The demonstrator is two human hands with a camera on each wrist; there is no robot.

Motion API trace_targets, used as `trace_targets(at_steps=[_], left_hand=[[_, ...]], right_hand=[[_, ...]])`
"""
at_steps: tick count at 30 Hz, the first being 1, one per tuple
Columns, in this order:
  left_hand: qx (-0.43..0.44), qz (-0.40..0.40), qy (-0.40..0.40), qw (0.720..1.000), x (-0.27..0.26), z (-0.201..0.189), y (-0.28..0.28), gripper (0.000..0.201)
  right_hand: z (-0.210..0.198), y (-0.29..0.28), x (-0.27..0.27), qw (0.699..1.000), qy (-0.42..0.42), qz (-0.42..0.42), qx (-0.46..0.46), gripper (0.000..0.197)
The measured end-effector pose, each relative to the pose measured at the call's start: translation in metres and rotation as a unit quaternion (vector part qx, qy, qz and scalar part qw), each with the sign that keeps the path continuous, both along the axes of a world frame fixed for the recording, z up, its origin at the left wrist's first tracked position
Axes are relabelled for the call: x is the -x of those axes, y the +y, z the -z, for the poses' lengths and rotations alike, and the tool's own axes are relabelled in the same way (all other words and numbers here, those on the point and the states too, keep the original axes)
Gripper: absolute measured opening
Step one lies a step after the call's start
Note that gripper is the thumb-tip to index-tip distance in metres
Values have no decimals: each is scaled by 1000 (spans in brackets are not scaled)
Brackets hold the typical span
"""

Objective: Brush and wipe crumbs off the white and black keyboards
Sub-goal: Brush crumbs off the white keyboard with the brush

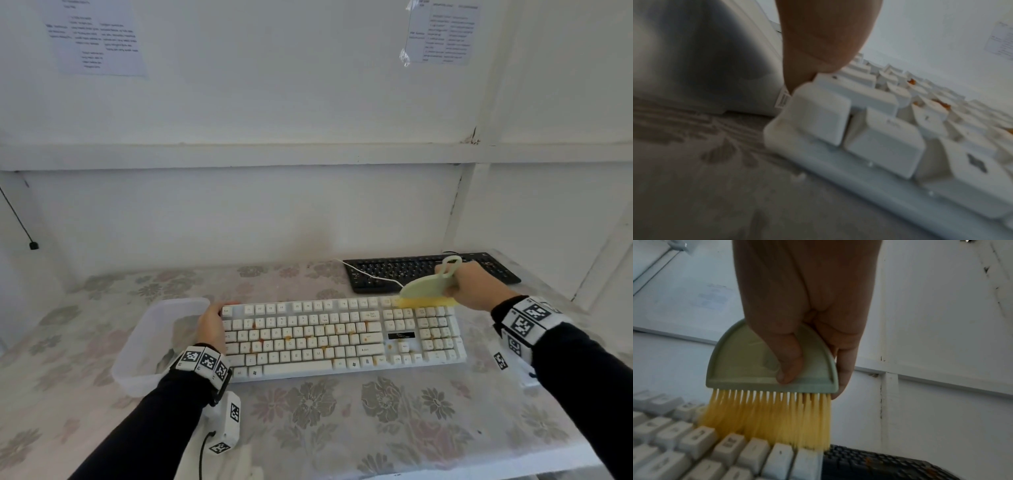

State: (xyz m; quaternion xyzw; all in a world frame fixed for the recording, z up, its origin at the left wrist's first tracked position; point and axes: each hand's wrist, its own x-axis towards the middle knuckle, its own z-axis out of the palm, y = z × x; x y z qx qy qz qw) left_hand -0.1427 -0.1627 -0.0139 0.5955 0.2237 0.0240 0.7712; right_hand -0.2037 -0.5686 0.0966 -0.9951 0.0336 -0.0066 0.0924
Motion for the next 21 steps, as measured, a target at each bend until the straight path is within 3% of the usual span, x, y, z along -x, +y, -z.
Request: trace_targets(at_steps=[6, 8, 12, 17, 21], left_hand=[[11, 3, -5, 1000, 4, -4, -2, 27], [17, 4, -7, 1000, 4, -5, -1, 27], [19, 6, -4, 1000, 4, -5, 0, 27], [23, -7, 21, 999, 5, -5, 3, 27], [27, -2, -22, 999, 8, -9, 2, 34]], right_hand=[[-33, 56, 4, 994, -35, -77, -69, 16], [-38, 89, -3, 985, -59, -127, -100, 32], [-36, 168, -17, 963, -61, -233, -121, 45], [-23, 241, -20, 946, -29, -308, -94, 39], [-6, 264, -23, 937, -7, -340, -79, 34]])
